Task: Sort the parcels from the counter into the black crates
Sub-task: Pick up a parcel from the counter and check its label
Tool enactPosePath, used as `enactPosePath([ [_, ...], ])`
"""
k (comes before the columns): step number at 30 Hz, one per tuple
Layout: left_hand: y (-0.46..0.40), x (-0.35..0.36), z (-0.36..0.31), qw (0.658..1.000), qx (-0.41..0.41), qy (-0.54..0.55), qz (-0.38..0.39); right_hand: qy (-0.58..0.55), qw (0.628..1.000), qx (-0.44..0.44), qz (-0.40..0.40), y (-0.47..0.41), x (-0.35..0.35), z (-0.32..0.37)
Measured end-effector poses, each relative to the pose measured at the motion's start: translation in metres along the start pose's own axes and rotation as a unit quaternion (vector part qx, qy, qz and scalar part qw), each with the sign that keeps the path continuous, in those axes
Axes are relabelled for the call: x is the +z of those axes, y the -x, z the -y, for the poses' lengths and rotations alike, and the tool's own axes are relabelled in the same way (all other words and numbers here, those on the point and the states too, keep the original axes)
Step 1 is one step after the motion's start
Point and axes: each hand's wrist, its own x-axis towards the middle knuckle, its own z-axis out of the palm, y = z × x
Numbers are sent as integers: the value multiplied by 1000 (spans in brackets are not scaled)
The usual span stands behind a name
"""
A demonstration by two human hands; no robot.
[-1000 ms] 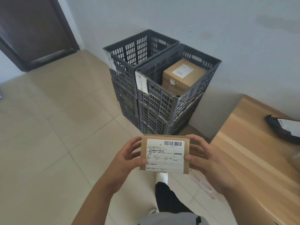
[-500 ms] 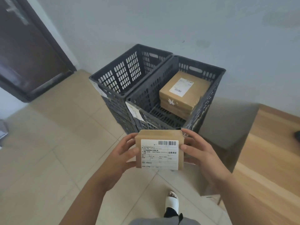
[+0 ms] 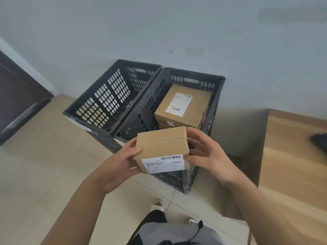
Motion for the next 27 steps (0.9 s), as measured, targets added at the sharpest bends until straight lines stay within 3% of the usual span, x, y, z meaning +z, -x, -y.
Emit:
enactPosePath([
  [5,-67,-12,-36,997,-20,-50,49,39,998,35,-39,-35,-11,-4],
  [7,-101,-19,-48,996,-38,-78,33,50,987,71,-135,-54,-11,-12],
  [9,-140,-26,-54,990,-61,-126,-1,52,950,151,-269,-73,-8,-24],
  [11,-178,-32,-52,981,-91,-171,-28,38,909,237,-340,-89,1,-37],
  [15,-248,-35,-23,959,-179,-215,-37,117,860,342,-362,-112,27,-75],
  [19,-299,-33,8,945,-235,-227,-14,224,804,372,-406,-122,43,-91],
  [27,-371,-36,66,943,-322,-60,60,266,771,385,-431,-129,47,-89],
])
